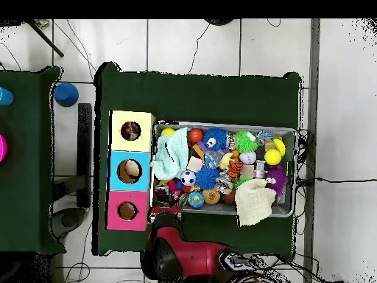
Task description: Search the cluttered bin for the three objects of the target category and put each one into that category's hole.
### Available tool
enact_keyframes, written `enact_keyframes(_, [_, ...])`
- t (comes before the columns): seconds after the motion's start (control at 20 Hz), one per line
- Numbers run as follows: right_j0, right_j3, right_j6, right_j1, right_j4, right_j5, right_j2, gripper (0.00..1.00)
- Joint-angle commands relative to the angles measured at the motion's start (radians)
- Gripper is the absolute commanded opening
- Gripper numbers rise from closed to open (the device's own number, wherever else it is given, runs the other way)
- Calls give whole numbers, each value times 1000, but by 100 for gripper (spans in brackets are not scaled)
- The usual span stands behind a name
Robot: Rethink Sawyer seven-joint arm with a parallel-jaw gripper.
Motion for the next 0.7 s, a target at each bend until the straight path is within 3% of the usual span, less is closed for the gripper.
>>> enact_keyframes(0.05, [1,-103,271,73,90,-123,9,100])
enact_keyframes(0.35, [-37,-61,285,-34,80,-79,59,100])
enact_keyframes(0.7, [-41,-36,296,-110,107,-15,82,100])
